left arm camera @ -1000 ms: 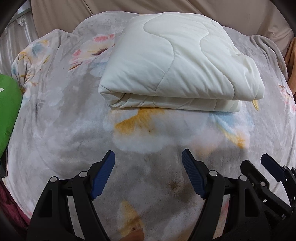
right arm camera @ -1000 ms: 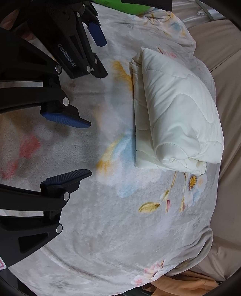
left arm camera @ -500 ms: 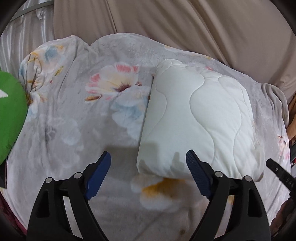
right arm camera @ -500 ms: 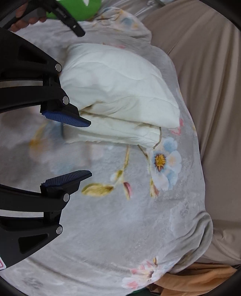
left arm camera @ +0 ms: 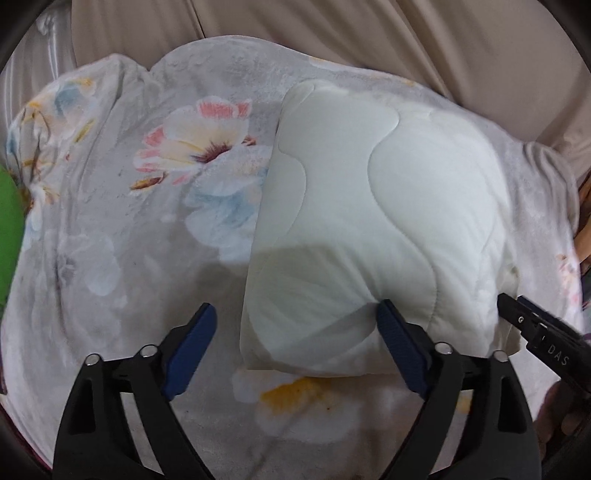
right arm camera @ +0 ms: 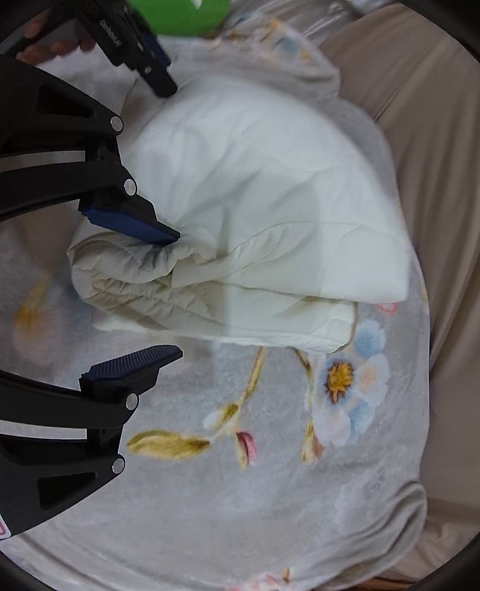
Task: Fold large clothes
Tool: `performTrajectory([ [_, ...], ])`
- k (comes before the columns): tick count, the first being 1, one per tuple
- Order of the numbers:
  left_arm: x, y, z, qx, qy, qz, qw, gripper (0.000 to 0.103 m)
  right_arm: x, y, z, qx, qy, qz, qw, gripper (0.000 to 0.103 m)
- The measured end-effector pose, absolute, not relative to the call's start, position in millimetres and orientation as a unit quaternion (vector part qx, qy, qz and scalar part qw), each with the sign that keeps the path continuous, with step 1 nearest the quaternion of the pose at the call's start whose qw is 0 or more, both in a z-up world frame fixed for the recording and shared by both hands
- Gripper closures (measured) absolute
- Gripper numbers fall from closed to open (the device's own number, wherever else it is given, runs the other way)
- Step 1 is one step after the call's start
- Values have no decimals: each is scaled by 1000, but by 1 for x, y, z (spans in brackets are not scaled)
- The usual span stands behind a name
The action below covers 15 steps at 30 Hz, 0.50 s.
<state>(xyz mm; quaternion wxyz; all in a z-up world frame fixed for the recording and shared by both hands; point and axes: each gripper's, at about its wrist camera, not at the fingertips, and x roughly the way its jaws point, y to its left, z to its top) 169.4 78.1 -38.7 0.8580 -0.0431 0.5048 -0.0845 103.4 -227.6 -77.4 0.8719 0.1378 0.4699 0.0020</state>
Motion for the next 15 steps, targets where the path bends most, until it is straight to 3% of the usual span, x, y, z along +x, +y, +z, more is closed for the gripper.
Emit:
performTrajectory([
  [3,181,103,-38,-124,507,-108,846,5,99,-238,-72,162,455,20,875,29],
  [8,216,110,-87,-214,556,-158,787,5,131,-235,-118,233,508,71,826,21],
  [10,221,111,-94,-246,556,-171,775,5,138,-232,-128,258,508,87,817,28],
  [12,222,106,-80,-220,540,-172,794,24,143,-223,-118,245,494,103,828,56],
  [15,221,108,-37,-190,490,-181,831,35,145,-204,-81,210,453,120,858,66],
])
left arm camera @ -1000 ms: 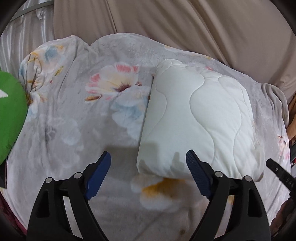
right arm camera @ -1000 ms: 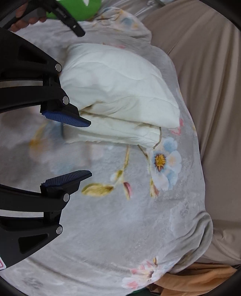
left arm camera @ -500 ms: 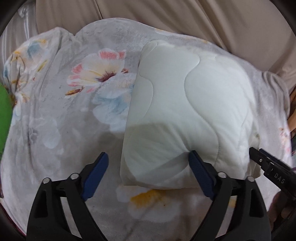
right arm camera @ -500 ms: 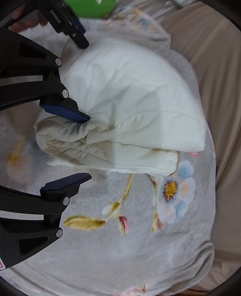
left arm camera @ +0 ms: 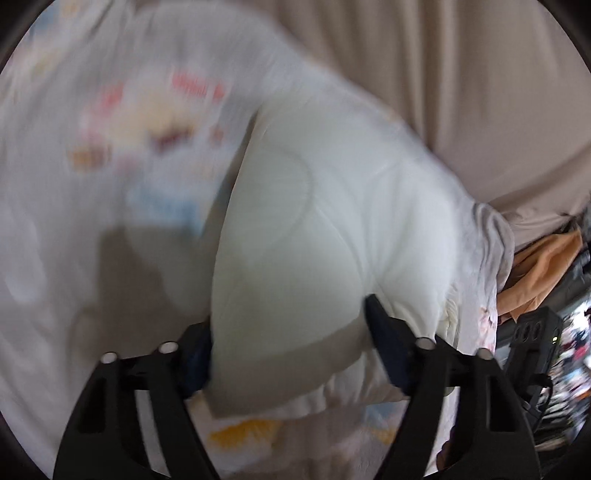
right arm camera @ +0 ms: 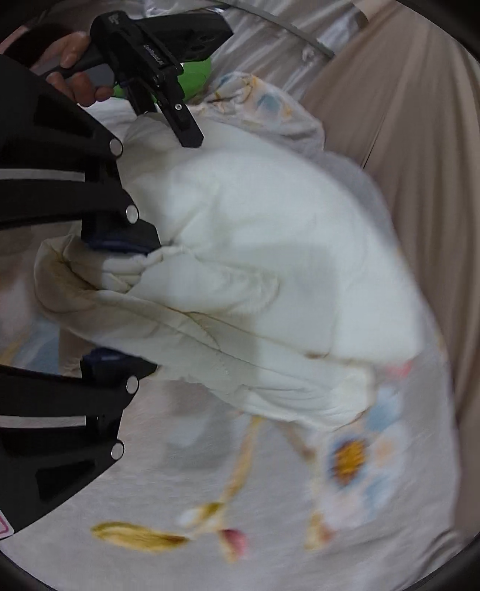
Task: Fold large clothes
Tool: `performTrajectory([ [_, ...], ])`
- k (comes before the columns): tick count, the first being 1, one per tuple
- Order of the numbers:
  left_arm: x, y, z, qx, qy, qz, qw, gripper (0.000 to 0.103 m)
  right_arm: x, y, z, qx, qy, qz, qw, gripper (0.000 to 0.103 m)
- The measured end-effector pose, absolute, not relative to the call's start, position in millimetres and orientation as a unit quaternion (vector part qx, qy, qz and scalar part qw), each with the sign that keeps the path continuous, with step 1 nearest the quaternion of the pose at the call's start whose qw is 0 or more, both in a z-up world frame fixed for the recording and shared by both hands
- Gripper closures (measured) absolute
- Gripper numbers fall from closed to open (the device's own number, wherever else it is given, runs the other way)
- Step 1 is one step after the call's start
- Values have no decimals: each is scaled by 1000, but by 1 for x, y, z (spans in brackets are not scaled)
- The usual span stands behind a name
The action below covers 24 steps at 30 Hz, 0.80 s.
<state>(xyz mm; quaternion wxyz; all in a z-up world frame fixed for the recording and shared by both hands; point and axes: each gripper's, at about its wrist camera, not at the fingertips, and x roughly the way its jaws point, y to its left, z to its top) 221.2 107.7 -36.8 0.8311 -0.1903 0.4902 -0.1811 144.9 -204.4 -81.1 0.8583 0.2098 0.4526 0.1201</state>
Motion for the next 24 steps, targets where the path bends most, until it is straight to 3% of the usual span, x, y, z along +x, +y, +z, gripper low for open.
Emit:
performTrajectory([
  [3,228,104,-14,-135,453,-186,861,35,150,-200,-54,202,404,134,882,67],
  [5,241,97,-34,-101,474,-182,855,34,167,-198,-76,174,439,116,874,67],
  [8,238,90,-64,-53,502,-161,848,30,170,-209,-113,179,482,108,851,58],
  [13,198,89,-28,17,458,-126,880,28,123,-206,-57,148,442,42,884,60],
  [15,188,84,-28,45,458,-108,881,27,99,-191,-38,119,415,23,902,75],
  [18,185,75,-41,61,469,-91,877,27,94,-166,-50,98,436,54,893,98],
  [24,174,85,-55,54,487,-78,868,27,120,-186,-106,34,480,30,876,103],
])
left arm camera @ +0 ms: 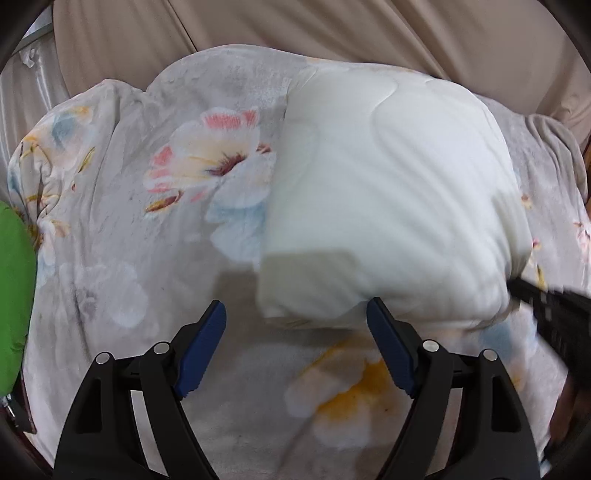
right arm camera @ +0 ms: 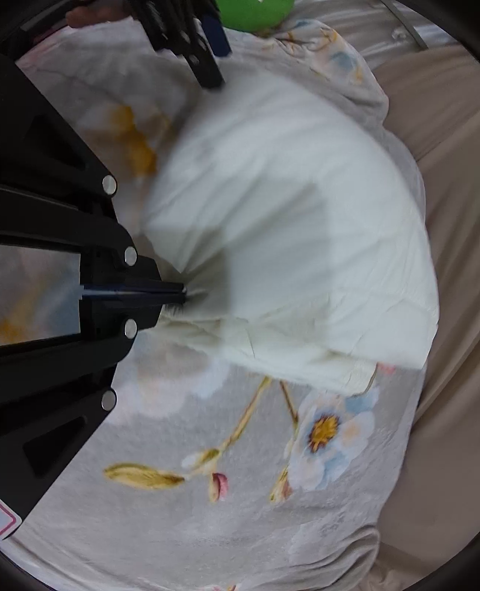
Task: Fold large clothes
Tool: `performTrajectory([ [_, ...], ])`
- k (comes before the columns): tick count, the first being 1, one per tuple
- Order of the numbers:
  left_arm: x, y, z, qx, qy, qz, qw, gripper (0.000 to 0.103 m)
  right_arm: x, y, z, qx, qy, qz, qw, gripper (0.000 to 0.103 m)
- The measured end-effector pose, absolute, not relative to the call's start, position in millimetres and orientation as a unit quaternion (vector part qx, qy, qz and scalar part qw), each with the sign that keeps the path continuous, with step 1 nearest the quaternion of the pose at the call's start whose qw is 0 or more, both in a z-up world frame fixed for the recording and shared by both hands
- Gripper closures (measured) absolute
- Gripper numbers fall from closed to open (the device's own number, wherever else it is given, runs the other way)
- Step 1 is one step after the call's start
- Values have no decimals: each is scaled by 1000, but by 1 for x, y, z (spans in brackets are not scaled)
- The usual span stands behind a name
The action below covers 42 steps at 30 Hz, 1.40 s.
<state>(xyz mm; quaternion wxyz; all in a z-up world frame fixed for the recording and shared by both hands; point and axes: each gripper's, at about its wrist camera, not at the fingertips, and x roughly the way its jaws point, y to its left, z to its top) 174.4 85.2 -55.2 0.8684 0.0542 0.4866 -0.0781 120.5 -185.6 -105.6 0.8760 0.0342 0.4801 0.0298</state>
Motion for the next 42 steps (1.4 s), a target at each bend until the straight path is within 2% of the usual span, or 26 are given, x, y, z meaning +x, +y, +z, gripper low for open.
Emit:
performTrajectory([
  [4,164,78,-58,72,485,-80,868,27,131,-184,-103,11,484,18,875,103],
  [7,152,76,-53,67,482,-87,869,26,99,-179,-80,38,459,-14,887,101],
  [9,145,74,-52,66,479,-88,871,22,70,-171,-71,63,443,-27,894,88],
  [11,137,72,-54,61,473,-83,875,21,49,-157,-76,56,440,-30,896,80],
  [20,117,61,-82,74,471,-79,875,21,19,-128,-124,46,461,-68,884,60],
  [31,105,54,-125,76,478,-77,872,21,23,-125,-154,68,462,-81,881,56],
  [42,97,49,-124,68,459,-65,884,22,20,-125,-154,73,452,-87,885,56],
])
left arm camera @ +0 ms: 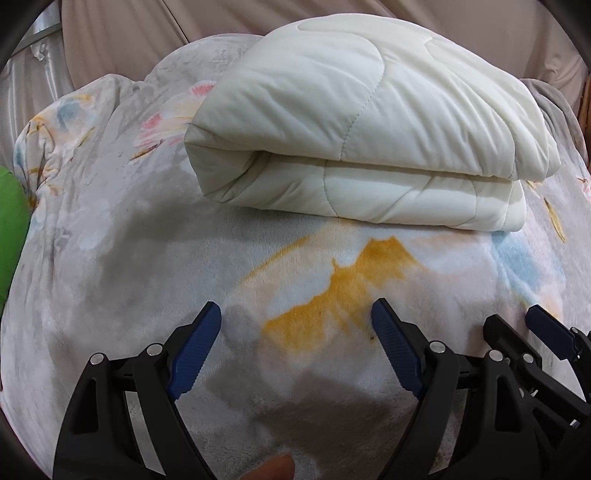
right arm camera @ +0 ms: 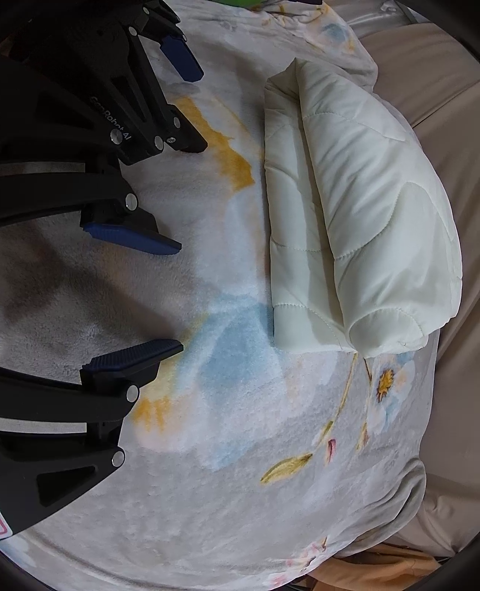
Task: Fold large clothes
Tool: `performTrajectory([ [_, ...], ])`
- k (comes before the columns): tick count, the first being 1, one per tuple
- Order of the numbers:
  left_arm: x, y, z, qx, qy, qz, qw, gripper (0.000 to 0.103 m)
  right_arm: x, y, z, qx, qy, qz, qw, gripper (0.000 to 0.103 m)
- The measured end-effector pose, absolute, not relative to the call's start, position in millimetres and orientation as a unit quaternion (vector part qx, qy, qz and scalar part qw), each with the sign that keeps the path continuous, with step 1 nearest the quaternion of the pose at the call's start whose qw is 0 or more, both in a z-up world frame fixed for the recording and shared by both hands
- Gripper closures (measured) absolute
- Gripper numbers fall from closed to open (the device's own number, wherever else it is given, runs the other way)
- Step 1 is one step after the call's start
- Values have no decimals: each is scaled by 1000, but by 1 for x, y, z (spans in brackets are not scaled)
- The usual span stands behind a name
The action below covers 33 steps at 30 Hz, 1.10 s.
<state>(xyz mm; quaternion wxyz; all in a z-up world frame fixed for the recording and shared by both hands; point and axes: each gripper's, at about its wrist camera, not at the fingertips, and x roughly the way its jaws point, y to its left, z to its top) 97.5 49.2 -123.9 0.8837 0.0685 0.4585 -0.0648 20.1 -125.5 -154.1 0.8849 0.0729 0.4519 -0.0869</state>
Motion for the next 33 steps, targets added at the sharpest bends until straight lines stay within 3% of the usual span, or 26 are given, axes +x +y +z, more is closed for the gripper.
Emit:
performTrajectory([
  [33,95,40,-110,74,446,-71,889,24,18,-131,-146,69,439,-100,890,56],
])
